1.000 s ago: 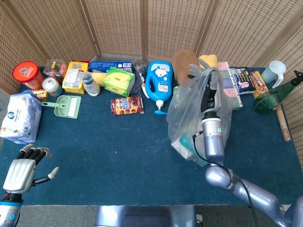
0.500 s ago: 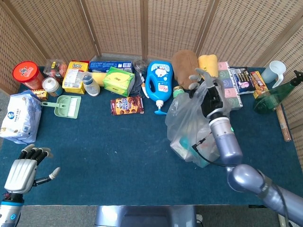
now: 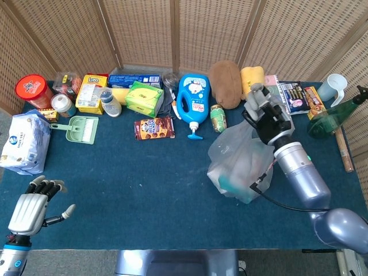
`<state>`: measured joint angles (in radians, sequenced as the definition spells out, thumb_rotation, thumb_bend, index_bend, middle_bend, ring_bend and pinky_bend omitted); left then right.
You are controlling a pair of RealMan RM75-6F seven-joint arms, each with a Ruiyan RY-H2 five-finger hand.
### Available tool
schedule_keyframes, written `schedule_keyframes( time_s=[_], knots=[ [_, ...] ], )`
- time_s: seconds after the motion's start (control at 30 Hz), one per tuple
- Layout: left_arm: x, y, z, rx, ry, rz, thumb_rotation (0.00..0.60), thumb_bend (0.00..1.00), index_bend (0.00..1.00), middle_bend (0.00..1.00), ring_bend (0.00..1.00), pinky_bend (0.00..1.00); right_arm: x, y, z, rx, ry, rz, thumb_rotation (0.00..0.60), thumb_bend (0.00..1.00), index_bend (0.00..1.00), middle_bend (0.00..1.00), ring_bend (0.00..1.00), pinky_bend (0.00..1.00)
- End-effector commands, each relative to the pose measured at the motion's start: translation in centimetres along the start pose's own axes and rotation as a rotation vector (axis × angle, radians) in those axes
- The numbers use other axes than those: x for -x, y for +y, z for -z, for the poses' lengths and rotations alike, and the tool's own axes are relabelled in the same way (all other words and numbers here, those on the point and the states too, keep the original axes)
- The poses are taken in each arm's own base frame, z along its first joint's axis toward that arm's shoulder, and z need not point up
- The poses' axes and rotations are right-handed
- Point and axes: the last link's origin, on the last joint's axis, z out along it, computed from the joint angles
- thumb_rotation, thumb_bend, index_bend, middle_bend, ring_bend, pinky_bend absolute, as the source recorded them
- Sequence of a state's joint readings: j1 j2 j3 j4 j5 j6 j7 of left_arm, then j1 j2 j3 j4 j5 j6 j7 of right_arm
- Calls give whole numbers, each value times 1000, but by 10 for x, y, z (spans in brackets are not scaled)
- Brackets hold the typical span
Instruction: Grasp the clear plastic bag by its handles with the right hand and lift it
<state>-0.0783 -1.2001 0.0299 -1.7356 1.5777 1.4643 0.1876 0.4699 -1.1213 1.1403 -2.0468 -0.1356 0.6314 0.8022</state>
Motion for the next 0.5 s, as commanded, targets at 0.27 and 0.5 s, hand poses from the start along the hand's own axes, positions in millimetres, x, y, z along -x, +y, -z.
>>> schedule_keyframes(
  time_s=[0.27, 0.5],
  knots=[
    [0, 3, 1, 5, -7, -7, 0, 211, 391, 315, 266, 132, 7, -38, 15, -29, -51, -100, 600, 664, 701, 786, 885, 1000],
    [-2, 4, 4, 0, -10, -17, 0, 211, 391, 315, 267, 132, 13, -65, 23, -45, -99, -183, 600, 667, 701, 781, 883, 1000]
  ],
)
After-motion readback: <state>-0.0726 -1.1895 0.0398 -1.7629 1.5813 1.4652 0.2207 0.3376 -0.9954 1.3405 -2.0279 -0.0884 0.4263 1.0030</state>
